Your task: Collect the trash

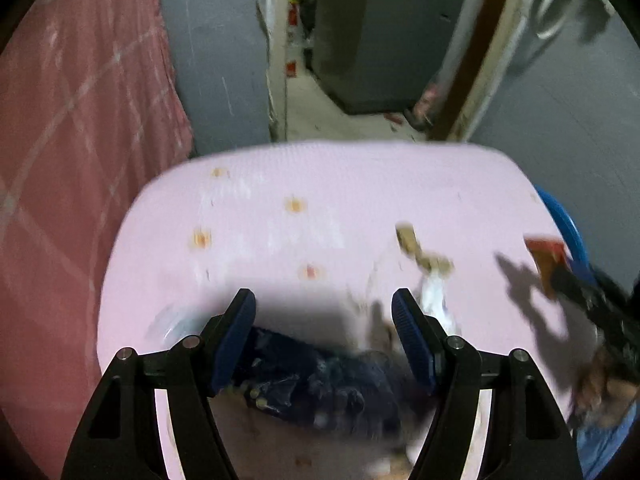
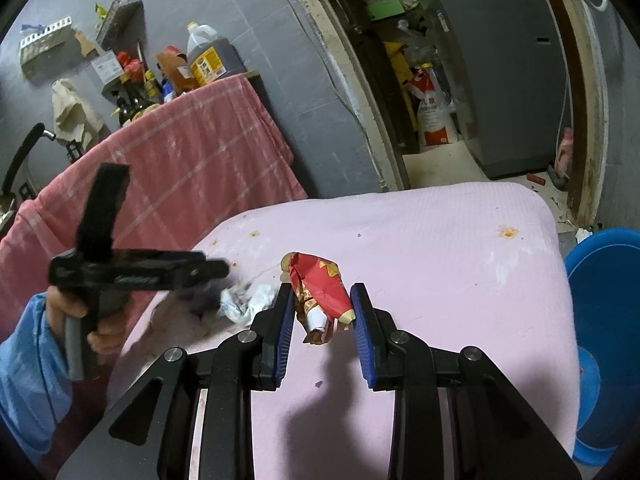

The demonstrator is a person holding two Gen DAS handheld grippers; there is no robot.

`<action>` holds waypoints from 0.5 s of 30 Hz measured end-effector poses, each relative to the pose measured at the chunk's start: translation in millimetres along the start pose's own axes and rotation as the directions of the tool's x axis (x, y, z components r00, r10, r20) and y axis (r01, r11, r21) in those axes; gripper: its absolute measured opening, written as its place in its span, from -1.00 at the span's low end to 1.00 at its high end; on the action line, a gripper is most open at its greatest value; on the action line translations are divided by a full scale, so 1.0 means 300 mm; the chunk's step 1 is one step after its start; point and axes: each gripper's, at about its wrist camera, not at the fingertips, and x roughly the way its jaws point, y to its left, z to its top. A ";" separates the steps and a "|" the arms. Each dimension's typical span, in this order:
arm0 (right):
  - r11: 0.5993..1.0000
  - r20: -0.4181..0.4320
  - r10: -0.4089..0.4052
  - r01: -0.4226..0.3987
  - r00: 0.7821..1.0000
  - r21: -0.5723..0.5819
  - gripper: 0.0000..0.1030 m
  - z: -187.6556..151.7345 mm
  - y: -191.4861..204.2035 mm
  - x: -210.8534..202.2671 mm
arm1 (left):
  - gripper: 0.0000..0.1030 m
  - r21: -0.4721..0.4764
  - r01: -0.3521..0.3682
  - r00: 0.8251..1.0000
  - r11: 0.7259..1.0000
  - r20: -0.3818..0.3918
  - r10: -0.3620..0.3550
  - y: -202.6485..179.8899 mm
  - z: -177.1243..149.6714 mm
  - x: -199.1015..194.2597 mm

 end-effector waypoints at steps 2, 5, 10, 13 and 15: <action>1.000 -0.009 -0.001 0.001 1.000 -0.015 -0.47 -0.003 0.013 0.008 | 0.25 0.033 -0.021 1.000 0.999 -0.011 0.021 -0.016 -0.046 0.000; 0.999 -0.017 -0.009 0.009 1.000 -0.038 -0.47 -0.011 0.028 0.012 | 0.25 0.094 -0.047 0.999 0.994 0.022 0.045 -0.047 -0.112 -0.019; 0.999 -0.024 -0.007 0.006 1.000 -0.042 -0.47 -0.025 0.037 0.010 | 0.25 0.105 0.011 0.997 0.994 0.072 -0.019 -0.071 -0.168 -0.066; 0.999 -0.024 -0.004 0.003 1.000 -0.043 -0.47 -0.025 0.042 0.010 | 0.25 0.118 -0.060 0.991 0.991 0.129 0.044 -0.109 -0.203 -0.110; 0.999 -0.024 0.000 -0.001 1.000 -0.041 -0.47 -0.025 0.043 0.011 | 0.25 0.080 -0.133 0.978 0.988 0.175 0.118 -0.120 -0.223 -0.130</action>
